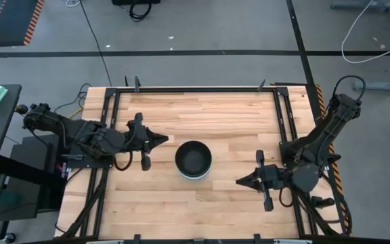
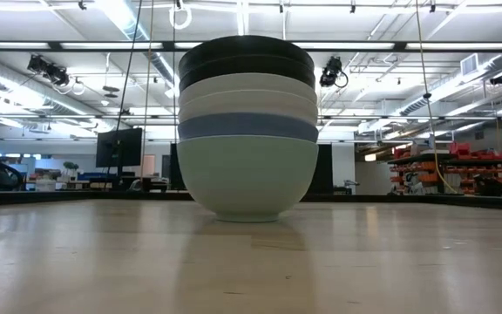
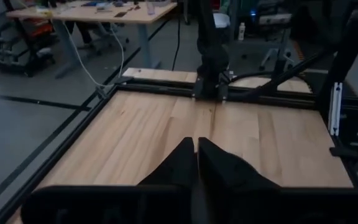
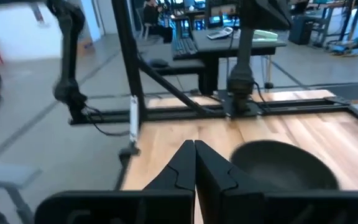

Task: Nest bowls inside each other
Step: Return to Home Position

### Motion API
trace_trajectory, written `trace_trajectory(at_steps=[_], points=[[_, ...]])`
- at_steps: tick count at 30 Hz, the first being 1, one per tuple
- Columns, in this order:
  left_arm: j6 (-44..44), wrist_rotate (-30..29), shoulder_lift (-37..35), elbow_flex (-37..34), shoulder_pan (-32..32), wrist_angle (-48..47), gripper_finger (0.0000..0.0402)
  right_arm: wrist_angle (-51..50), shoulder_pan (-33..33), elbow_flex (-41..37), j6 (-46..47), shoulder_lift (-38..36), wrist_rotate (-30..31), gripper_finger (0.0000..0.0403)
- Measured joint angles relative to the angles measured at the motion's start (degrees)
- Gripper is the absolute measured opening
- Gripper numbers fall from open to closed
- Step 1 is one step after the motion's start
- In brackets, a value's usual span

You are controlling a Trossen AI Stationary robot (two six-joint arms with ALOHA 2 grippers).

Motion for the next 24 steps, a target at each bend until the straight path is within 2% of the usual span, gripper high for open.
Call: trace_trajectory(at_steps=[7, 11, 16, 20, 24], points=[[-1.2, 0.1, 0.2, -0.1, 0.1, -1.1, 0.0036, 0.2, 0.1, 2.3, 2.0, 0.0, -1.8, 0.0011], [-0.7, 0.1, 0.1, -0.1, 0.0, -0.6, 0.0030, -0.2, 0.1, 2.3, 6.7, -0.4, -2.2, 0.0016], [-0.2, 0.1, -1.2, -0.1, -0.2, -0.4, 0.0023, -0.7, 1.2, 1.8, 5.7, -2.7, -7.3, 0.0018], [-0.3, 0.1, -3.3, -4.2, -2.1, 2.1, 0.0027, 8.3, 5.2, -2.3, 1.2, -3.4, -8.1, 0.0018], [2.1, 0.4, -6.5, -11.1, -3.6, 10.7, 0.0034, 19.4, 8.4, -7.0, -4.0, -4.0, -10.2, 0.0018]])
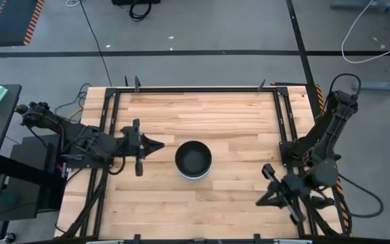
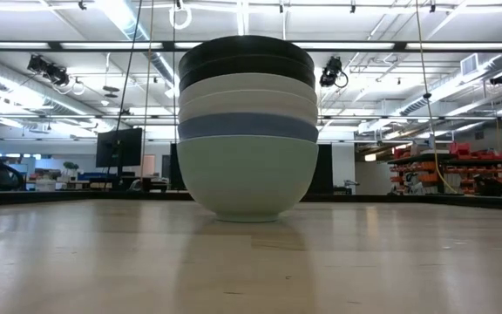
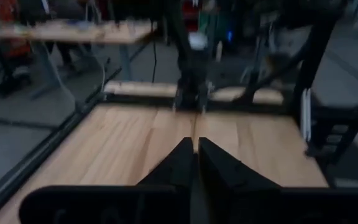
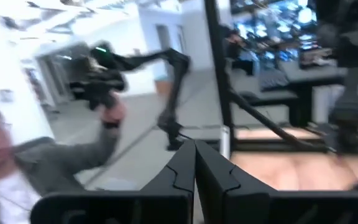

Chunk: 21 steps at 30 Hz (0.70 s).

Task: Nest bowls inside each other
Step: Return to Home Position

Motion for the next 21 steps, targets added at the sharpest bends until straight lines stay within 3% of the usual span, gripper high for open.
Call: trace_trajectory(at_steps=[3, 13, 21], points=[[2.0, -0.1, -3.0, -3.7, -0.3, 6.1, 0.0036, 5.2, 1.0, -2.6, -1.9, -1.4, -2.0, 0.0018], [1.9, 1.3, -12.9, -14.6, -1.6, 13.3, 0.0023, 18.1, 1.5, -10.0, -4.4, -4.2, -9.2, 0.0017], [2.3, 1.4, -16.8, -21.3, -2.6, 19.3, 0.0036, 28.1, 1.5, -16.0, -5.0, -4.6, -14.3, 0.0017]])
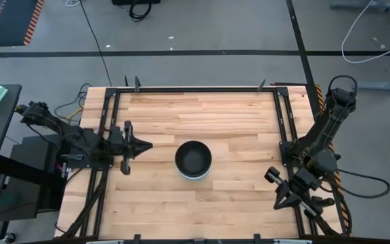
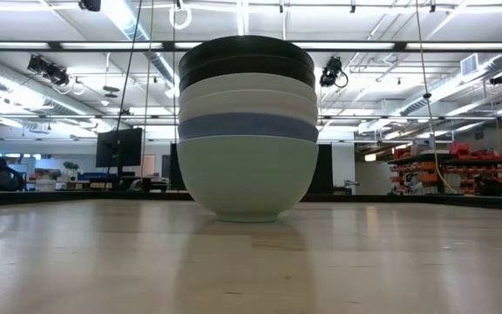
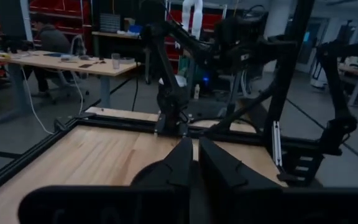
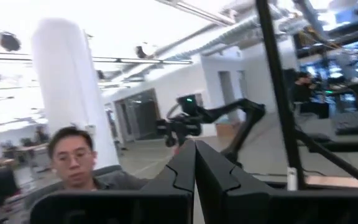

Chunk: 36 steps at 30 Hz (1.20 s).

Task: Nest bowls inside each other
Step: Return to Home Position

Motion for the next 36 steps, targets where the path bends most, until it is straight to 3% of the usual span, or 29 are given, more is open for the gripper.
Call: trace_trajectory(at_steps=[6, 18, 25, 28, 33, 36], points=[[0.9, 0.3, -0.5, -1.1, 0.4, 0.7, 0.0031, 3.7, 0.0, -1.8, -0.9, -1.5, -6.0, 0.0017], [7.6, 0.4, -9.5, -1.1, 0.7, 2.7, 0.0033, 2.2, 0.0, -7.8, -3.4, -14.0, -6.3, 0.0017], [12.1, 2.4, -12.7, -1.1, 2.0, 2.0, 0.0032, 0.6, -0.7, -11.9, -4.3, -21.2, -10.4, 0.0017], [12.9, 8.1, -14.2, -1.1, 3.5, 1.3, 0.0026, 0.0, -1.5, -13.2, -4.0, -24.3, -12.6, 0.0017], [12.3, 26.2, -16.8, -1.1, 6.2, -1.2, 0.0024, -0.5, -2.7, -15.0, -4.0, -28.6, -19.2, 0.0017], [11.7, 27.7, -17.9, -1.1, 7.4, -4.0, 0.0030, -1.3, -3.4, -15.9, -3.8, -30.7, -21.1, 0.0017]])
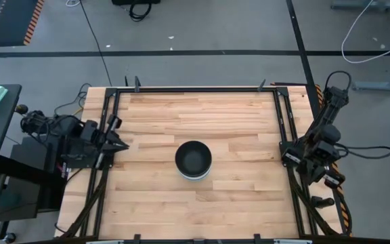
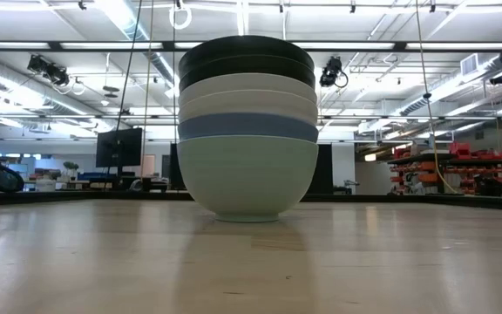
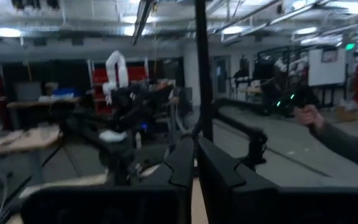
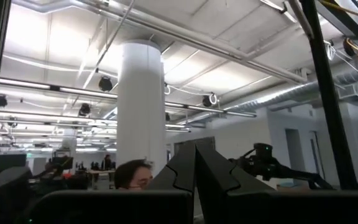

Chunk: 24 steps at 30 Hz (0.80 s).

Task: Nest bowls inside each other
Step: Return to Home Position

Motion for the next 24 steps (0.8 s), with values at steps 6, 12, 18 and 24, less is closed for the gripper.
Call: trace_trajectory(at_steps=[6, 12, 18, 24], points=[[-1.1, 0.1, -2.5, 0.0, 2.8, -3.8, 0.0036, -2.9, -1.0, -0.6, 0.4, -4.2, -0.2, 0.0017], [-1.0, 2.4, -5.5, 0.0, 4.0, -5.8, 0.0027, -6.8, -1.1, -0.6, -0.3, -7.7, -2.9, 0.0017], [-0.1, 3.3, -8.8, -4.9, 4.0, -2.7, 0.0026, -7.9, -1.1, -0.6, -1.0, -10.5, -4.5, 0.0017], [-0.2, 3.2, -14.3, -8.9, 4.1, -1.4, 0.0036, -9.8, -1.0, -0.6, -0.7, -13.2, -4.5, 0.0017]])
